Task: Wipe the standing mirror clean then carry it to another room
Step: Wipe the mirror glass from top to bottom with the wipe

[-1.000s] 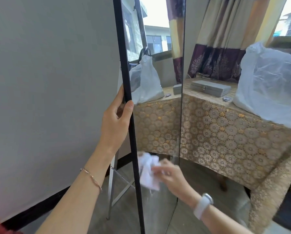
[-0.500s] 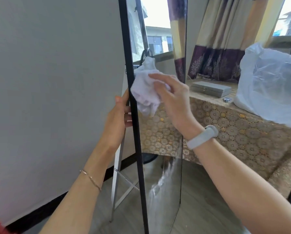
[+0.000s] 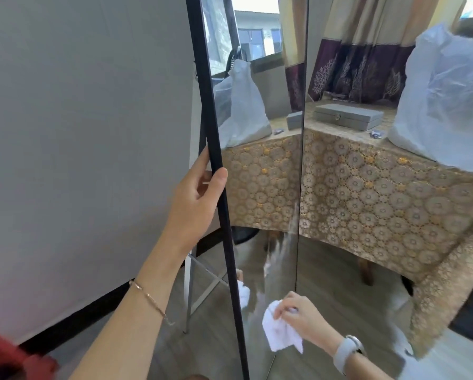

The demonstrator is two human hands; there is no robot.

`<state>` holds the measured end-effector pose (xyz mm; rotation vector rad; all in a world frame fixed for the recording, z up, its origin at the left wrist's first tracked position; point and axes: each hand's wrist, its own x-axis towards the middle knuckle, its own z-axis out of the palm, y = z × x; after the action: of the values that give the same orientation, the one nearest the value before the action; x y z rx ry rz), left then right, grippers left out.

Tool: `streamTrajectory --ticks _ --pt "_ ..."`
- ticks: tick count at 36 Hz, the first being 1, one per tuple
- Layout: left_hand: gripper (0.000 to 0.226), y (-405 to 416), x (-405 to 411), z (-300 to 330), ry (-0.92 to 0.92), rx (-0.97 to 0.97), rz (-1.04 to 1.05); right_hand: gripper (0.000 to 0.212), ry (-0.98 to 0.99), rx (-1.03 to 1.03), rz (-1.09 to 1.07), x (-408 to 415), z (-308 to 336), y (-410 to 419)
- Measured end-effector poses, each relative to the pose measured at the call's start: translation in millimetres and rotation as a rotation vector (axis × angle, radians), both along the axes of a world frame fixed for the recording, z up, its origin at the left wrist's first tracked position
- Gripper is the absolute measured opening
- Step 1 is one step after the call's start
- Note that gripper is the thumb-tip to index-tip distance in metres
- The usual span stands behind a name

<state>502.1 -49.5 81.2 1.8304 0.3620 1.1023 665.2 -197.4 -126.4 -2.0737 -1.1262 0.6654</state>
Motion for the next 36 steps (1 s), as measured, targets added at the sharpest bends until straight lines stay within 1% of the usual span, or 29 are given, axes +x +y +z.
streamTrajectory --ticks 2,4,8,10,13,15,18,21,23,25,26,28,30,31,33,36 --pt "0.042 -4 5 -8 0.017 0.045 0.049 0.051 -0.001 0.099 -0.044 8 23 1" --pt "0.042 -9 8 -13 0.020 0.073 0.088 0.041 -0.003 0.261 -0.075 10 55 8" --pt "0.044 -8 11 -21 -0.014 0.041 0.103 0.042 -0.031 0.659 -0.117 0 105 29" --pt "0.043 -6 11 -23 -0.005 0.066 0.111 0.039 -0.030 0.752 -0.113 -14 107 40" --pt "0.044 -3 10 -25 0.001 0.093 0.124 0.024 -0.027 0.775 -0.110 -37 78 53" --pt "0.046 -2 10 -27 -0.008 0.084 0.112 0.017 0.030 0.772 -0.168 -47 45 53" --pt "0.045 -4 8 -33 -0.023 0.082 0.094 0.028 0.176 0.655 -0.262 -51 -11 41" --pt "0.040 -5 4 -43 0.013 0.085 0.083 0.045 0.216 0.377 -0.283 -50 -61 22" --pt "0.030 -5 2 -53 0.054 0.088 0.066 0.059 0.223 0.191 -0.300 -48 -85 10" --pt "0.017 -7 2 -61 0.076 0.068 0.071 0.063 0.245 0.109 -0.363 -42 -95 0" --pt "0.015 -8 2 -63 0.075 0.057 0.074 0.062 0.253 0.117 -0.402 -36 -95 -3" --pt "0.016 -9 4 -68 0.082 0.054 0.070 0.062 0.255 0.194 -0.467 -24 -82 -4" --pt "0.013 -9 5 -73 0.094 0.057 0.061 0.058 0.217 0.319 -0.492 -12 -56 2" --pt "0.012 -9 7 -75 0.098 0.062 0.063 0.053 0.188 0.395 -0.494 -6 -39 7" --pt "0.020 -8 9 -83 0.104 0.062 0.058 0.045 0.140 0.533 -0.485 2 -4 18" --pt "0.018 -8 13 -93 0.072 -0.022 -0.006 0.040 0.116 0.723 -0.488 6 40 39"
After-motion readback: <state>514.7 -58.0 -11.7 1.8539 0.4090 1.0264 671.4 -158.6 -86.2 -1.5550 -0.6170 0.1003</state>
